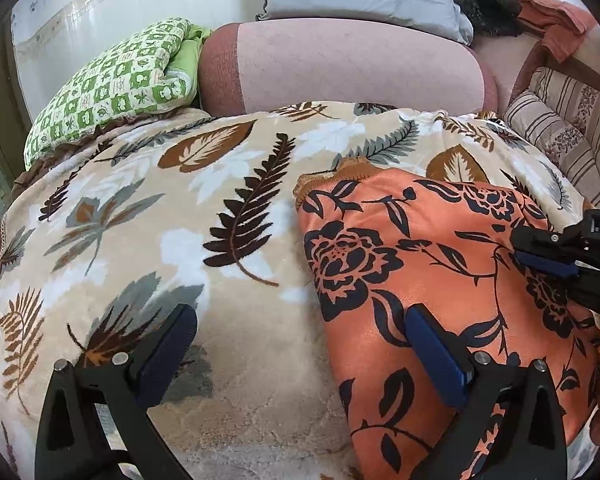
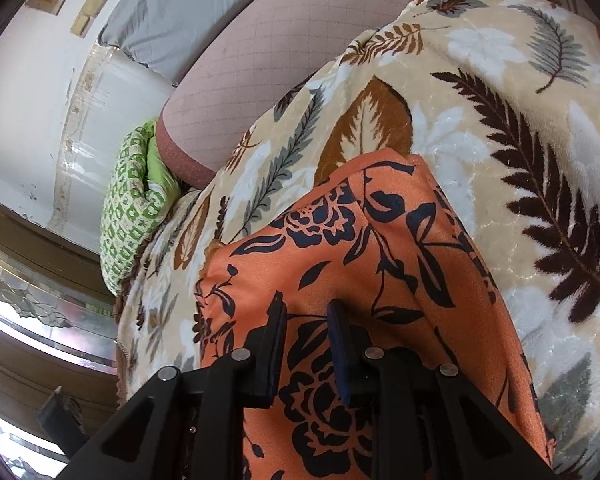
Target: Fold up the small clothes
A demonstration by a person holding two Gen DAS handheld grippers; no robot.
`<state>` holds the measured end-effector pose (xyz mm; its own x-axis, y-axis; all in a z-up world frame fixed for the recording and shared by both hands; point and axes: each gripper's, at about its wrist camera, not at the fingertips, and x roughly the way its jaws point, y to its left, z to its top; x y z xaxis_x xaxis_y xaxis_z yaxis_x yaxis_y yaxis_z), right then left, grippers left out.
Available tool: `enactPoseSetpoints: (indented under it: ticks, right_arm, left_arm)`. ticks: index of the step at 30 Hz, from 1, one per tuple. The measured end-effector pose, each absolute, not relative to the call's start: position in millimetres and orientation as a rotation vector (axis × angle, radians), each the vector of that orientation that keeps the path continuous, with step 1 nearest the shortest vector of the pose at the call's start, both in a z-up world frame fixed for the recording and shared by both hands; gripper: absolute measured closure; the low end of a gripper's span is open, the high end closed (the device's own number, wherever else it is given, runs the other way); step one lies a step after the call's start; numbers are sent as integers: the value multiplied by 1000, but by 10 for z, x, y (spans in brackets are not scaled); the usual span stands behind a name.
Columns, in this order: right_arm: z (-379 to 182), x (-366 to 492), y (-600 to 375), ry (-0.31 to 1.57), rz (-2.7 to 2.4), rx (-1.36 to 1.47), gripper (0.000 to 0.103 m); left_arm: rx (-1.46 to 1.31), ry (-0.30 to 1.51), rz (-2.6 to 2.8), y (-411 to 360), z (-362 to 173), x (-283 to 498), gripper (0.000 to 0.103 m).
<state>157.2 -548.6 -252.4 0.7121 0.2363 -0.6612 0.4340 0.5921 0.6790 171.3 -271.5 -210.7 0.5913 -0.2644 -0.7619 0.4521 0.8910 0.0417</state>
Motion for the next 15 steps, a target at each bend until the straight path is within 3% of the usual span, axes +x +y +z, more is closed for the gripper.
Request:
enactPoseSetpoints:
  ticks: [4,5,6,7,15]
  right_arm:
    - [-2434,1487,-5499,791,-103,950,76]
    - [-2402,1456,-5502,780,-98,947,64]
    - [-2371,1416,-5513,767,-96,946,36]
    - [-2322,1344,-5537,736,-101,947,24]
    - [-2073,972,-5833,640,-132,943,21]
  left_arm:
    - [244,836,-416,-2702,-2082,1700,0]
    - [245,834,-414,-2698,-2075,1694,0]
    - [244,833,-413,-2693,-2065,1685,0]
    - [242,832,-414,-2686,-2059,1681,0]
    - [122,865,-502,-2487,-1922,1693,0]
